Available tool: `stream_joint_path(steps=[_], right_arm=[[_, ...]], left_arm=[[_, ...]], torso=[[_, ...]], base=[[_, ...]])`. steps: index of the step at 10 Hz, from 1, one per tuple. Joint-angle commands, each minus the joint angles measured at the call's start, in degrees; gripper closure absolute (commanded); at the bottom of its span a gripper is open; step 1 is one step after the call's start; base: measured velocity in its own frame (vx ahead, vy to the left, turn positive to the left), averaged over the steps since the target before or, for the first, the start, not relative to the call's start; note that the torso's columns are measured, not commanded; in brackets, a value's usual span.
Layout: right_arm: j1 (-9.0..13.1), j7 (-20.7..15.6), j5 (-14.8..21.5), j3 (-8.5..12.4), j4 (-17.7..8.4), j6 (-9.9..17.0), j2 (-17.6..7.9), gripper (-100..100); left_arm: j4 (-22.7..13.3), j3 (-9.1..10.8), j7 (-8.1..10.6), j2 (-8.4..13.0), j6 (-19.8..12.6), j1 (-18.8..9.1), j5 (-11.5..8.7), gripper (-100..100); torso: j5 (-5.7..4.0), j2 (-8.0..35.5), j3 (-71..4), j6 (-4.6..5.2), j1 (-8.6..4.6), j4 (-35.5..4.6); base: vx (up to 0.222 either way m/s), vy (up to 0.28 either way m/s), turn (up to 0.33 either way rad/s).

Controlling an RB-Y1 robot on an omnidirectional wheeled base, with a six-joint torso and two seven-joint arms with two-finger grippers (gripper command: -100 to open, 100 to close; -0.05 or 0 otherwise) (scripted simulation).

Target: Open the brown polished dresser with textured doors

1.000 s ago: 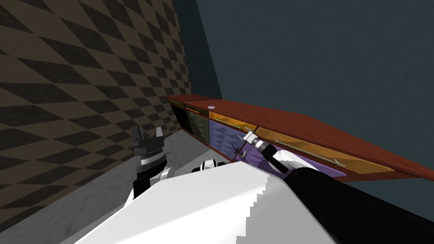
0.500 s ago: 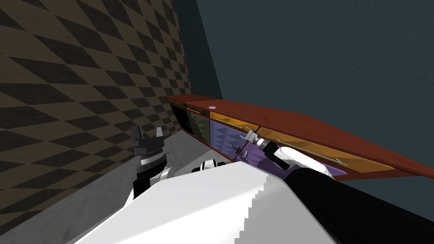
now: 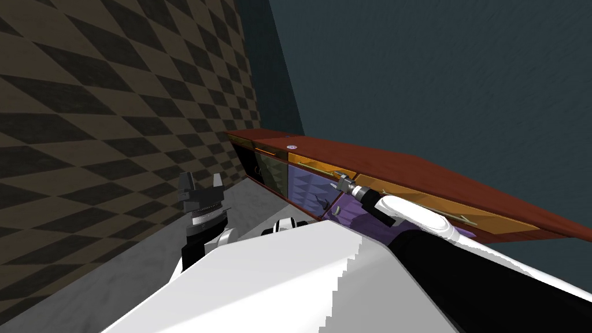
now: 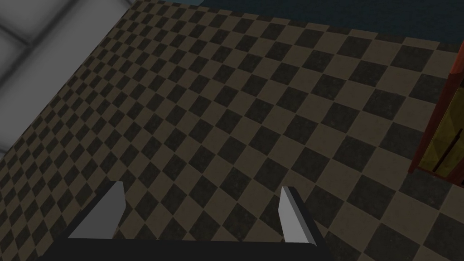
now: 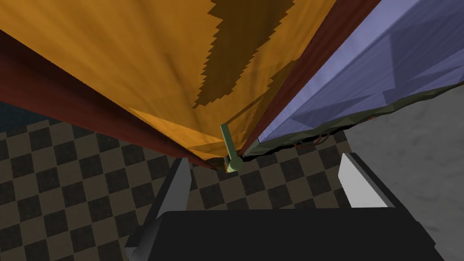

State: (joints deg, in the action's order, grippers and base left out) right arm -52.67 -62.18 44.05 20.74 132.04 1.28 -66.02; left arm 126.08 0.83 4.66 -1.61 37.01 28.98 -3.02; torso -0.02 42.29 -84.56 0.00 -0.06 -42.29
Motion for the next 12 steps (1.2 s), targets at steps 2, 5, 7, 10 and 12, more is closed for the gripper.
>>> stream_joint_path(steps=[2,5,7,10,12], right_arm=[[-0.6,-1.4,0.8,0.7,-0.1,0.9,-1.3,-100],[1.8,-2.5,-0.5,2.1,-4.3,-2.5,-1.2,100],[1.8,-2.5,-0.5,2.1,-7.1,-2.5,-1.2,100],[4.1,-3.6,-1.6,3.5,-11.9,-6.0,-1.2,100],[4.1,-3.6,-1.6,3.5,-15.6,-6.0,-1.2,100]], left_arm=[[0.0,0.0,0.0,0.0,0.0,0.0,0.0,0],[0.0,-0.01,0.0,0.0,0.0,0.0,0.0,0],[0.0,-0.01,0.0,0.0,0.0,0.0,0.0,0],[0.0,0.0,0.0,0.0,0.0,0.0,0.0,0],[0.0,0.0,0.0,0.0,0.0,0.0,0.0,0]], torso=[[-0.01,0.0,0.0,0.0,-0.02,0.0],[-0.26,0.1,0.1,-0.48,0.23,0.3],[-0.15,-0.6,-0.3,-0.01,-0.01,0.3],[-0.43,-0.1,0.0,-0.39,-0.3,0.3],[-0.27,-0.5,-0.2,0.03,-0.13,0.4]], base=[[0.004,0.01,-0.002],[-0.131,0.036,0.23],[-0.063,0.037,0.049],[-0.092,0.039,0.198],[-0.066,0.028,0.082]])
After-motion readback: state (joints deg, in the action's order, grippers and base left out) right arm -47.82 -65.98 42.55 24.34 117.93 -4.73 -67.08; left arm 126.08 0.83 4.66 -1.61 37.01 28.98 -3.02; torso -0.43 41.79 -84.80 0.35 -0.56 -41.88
